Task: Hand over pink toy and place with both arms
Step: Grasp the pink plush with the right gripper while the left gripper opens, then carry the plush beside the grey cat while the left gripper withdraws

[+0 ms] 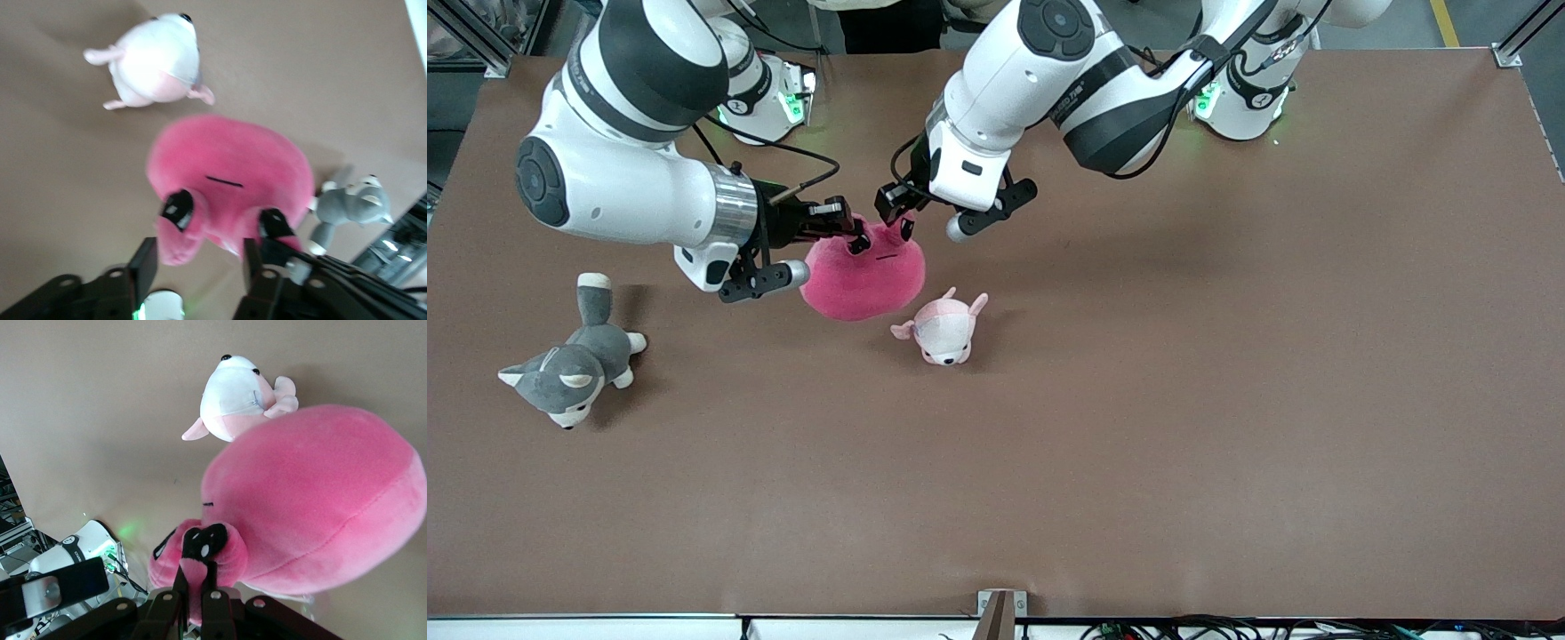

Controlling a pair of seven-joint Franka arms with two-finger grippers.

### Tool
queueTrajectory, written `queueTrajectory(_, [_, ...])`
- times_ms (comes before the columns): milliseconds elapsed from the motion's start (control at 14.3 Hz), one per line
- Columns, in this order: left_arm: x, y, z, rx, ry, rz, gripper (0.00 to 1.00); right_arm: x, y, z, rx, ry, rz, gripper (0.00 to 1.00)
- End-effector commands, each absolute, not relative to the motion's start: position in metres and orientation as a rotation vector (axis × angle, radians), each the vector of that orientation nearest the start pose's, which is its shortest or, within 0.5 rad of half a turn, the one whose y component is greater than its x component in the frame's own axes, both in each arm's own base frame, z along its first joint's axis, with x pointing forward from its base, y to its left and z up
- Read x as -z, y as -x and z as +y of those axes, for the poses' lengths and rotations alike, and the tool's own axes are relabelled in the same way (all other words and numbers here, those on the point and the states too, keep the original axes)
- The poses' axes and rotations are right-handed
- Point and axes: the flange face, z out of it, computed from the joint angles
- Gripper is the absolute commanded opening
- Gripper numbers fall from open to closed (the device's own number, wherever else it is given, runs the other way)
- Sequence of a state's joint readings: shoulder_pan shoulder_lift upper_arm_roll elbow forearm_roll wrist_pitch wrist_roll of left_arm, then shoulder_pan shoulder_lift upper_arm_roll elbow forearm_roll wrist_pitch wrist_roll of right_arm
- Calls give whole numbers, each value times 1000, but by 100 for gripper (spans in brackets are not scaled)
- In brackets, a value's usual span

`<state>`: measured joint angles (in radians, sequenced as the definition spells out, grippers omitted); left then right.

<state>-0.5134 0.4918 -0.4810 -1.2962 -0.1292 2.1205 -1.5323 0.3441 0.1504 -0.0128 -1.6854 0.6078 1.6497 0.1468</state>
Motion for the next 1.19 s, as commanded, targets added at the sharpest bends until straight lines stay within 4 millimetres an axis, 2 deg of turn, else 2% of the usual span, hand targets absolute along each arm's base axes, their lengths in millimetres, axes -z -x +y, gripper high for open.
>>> queueTrajectory(0, [-543, -454, -552, -298, 3336, -1163, 100, -521, -549, 222, -402, 2539, -74, 0])
queueTrajectory(140, [-540, -452, -542, -185, 3291, -1092, 100, -528, -564, 187, -339, 2531, -50, 0])
queueTrajectory(280, [-531, -446, -530, -72, 3179, -971, 100, -534, -580, 143, -262, 2536, -32, 0])
queueTrajectory(491, [-533, -442, -506, 98, 3017, -869, 100, -536, -593, 94, -206, 2548, 45, 0])
queueTrajectory(701, [-542, -448, -487, 112, 2964, -888, 100, -514, -606, 55, -224, 2548, 133, 0])
queueTrajectory(841, [-541, -452, -482, 106, 2956, -896, 100, -495, -613, 41, -250, 2541, 177, 0])
queueTrajectory(981, [-541, -466, -470, 106, 2951, -905, 100, -465, -622, 21, -287, 2524, 239, 0])
queueTrajectory(1121, [-543, -479, -455, 93, 2974, -827, 100, -434, -630, 0, -316, 2507, 264, 0])
